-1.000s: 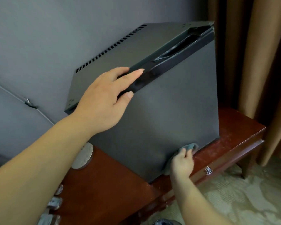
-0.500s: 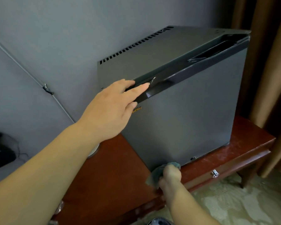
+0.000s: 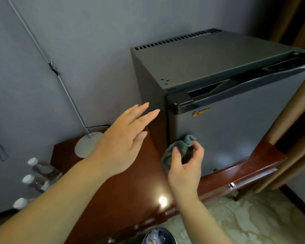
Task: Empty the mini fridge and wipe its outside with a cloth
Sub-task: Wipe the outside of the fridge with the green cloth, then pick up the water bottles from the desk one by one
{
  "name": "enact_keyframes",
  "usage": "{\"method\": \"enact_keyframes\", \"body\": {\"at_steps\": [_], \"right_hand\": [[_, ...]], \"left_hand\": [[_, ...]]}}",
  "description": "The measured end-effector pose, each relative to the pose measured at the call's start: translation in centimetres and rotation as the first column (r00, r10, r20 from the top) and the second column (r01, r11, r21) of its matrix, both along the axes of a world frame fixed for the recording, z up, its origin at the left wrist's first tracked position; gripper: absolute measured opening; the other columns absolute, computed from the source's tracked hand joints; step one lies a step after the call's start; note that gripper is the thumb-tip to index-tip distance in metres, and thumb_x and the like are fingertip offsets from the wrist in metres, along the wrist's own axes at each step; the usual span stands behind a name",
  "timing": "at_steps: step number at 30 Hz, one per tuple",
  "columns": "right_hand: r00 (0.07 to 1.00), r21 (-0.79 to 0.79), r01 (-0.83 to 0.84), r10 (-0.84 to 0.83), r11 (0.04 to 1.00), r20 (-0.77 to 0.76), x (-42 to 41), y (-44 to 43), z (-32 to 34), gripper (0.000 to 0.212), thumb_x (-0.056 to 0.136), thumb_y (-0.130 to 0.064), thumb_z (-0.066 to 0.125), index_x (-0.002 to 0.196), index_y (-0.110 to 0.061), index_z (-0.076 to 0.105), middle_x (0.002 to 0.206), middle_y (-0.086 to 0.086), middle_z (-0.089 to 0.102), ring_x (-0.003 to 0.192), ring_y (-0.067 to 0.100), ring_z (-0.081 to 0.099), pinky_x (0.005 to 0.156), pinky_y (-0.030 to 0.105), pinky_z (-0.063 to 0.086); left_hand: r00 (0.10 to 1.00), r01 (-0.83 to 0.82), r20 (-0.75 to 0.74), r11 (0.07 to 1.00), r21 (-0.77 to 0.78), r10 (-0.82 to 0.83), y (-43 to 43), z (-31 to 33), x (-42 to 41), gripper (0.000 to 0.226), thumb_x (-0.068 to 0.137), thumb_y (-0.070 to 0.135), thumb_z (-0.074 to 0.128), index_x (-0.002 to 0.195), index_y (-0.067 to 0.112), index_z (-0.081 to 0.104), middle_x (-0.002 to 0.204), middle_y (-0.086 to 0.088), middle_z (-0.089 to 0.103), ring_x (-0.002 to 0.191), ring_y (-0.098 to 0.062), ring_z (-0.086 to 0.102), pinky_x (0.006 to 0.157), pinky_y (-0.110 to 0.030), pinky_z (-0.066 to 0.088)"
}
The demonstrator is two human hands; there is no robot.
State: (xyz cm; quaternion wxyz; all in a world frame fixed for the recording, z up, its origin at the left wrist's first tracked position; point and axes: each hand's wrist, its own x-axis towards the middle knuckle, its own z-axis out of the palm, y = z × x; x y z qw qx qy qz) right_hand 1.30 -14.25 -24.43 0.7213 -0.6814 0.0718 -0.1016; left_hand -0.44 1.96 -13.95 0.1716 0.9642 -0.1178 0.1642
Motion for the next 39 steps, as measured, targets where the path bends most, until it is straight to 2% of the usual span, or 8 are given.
{"method": "enact_keyframes", "body": {"at_steps": [3,9,13,16,22,26,32,39], "right_hand": [[0.979,-0.192,-0.203,0.205,0.960,-0.013,-2.1,4.7,-2.8,0.038,0.097,-0.023,0.064,0.115,-0.051,0.045,0.116,-0.020,0.060,0.106,-0.004,0.059,0.091,0.018,0.047],[0.853,-0.490,-0.512,0.484,0.706,-0.194,-2.3,15.9,-6.4,0.041,0.095,-0.022,0.065,0.134,-0.025,0.055,0.136,-0.002,0.057,0.123,0.016,0.055,0.099,0.018,0.035],[0.703,-0.627,-0.682,0.573,0.376,-0.421,-3.0,23.1,-7.7,0.059,0.094,-0.033,0.063,0.149,-0.026,0.042,0.143,0.008,0.047,0.124,0.029,0.054,0.104,0.031,0.042],[0.652,-0.732,-0.650,0.644,0.202,-0.401,-5.7,27.6,-8.0,0.058,0.091,-0.044,0.064,0.144,-0.029,0.048,0.146,0.004,0.042,0.128,0.029,0.048,0.107,0.036,0.043],[0.153,-0.731,-0.677,0.957,-0.081,-0.247,-12.8,35.6,-8.2,0.054,0.087,-0.041,0.068,0.139,-0.031,0.055,0.141,-0.004,0.046,0.125,0.019,0.054,0.104,0.030,0.045],[0.006,-0.779,-0.571,0.949,-0.257,-0.317,-15.7,38.3,-9.7,0.061,0.088,-0.041,0.068,0.146,-0.030,0.049,0.141,-0.002,0.045,0.121,0.023,0.055,0.100,0.036,0.049],[0.068,-0.837,-0.471,0.934,-0.280,-0.351,-16.4,39.8,-9.8,0.019,0.092,-0.033,0.060,0.105,-0.019,0.063,0.106,0.003,0.062,0.095,0.031,0.064,0.077,0.040,0.052],[0.260,-0.712,-0.699,0.950,0.060,-0.175,-10.1,31.5,0.9,0.014,0.081,-0.038,0.079,0.077,-0.031,0.067,0.069,-0.010,0.062,0.066,0.004,0.055,0.062,0.028,0.045]], "left_hand": [[0.979,-0.164,-0.135,0.982,-0.095,0.151,6.4,-3.5,-3.8,0.056,0.105,0.028,0.047,0.154,0.047,0.027,0.159,0.029,0.023,0.147,0.009,0.015,0.118,-0.022,0.019],[0.874,-0.434,-0.302,0.891,-0.131,0.381,17.8,-8.4,-13.4,0.054,0.101,0.035,0.053,0.151,0.043,0.034,0.156,0.022,0.032,0.143,0.005,0.025,0.119,-0.026,0.025],[0.776,-0.607,-0.301,0.785,-0.121,0.554,23.5,-9.2,-19.4,0.054,0.098,0.033,0.059,0.149,0.037,0.040,0.153,0.018,0.037,0.142,-0.002,0.030,0.116,-0.027,0.028],[0.708,-0.698,-0.281,0.701,-0.145,0.647,27.3,-10.0,-23.6,0.054,0.096,0.029,0.063,0.147,0.032,0.045,0.148,0.015,0.041,0.138,-0.006,0.036,0.113,-0.029,0.031],[0.563,-0.825,-0.408,0.519,-0.223,0.719,31.3,-14.2,-30.9,0.059,0.094,0.030,0.066,0.148,0.032,0.042,0.146,0.016,0.038,0.136,-0.005,0.038,0.113,-0.030,0.036],[0.498,-0.864,-0.501,0.453,-0.219,0.708,31.6,-16.9,-34.7,0.062,0.095,0.032,0.064,0.151,0.032,0.038,0.150,0.014,0.037,0.136,-0.001,0.036,0.111,-0.020,0.031],[0.509,-0.856,-0.569,0.452,-0.252,0.646,31.2,-18.8,-36.6,0.071,0.090,0.037,0.070,0.151,0.037,0.035,0.151,0.016,0.035,0.139,-0.004,0.038,0.115,-0.026,0.033],[0.765,-0.618,-0.492,0.689,-0.378,0.416,27.7,-15.0,-27.5,0.081,0.080,0.050,0.077,0.147,0.048,0.032,0.142,0.035,0.033,0.133,0.008,0.036,0.110,-0.022,0.037]]}}
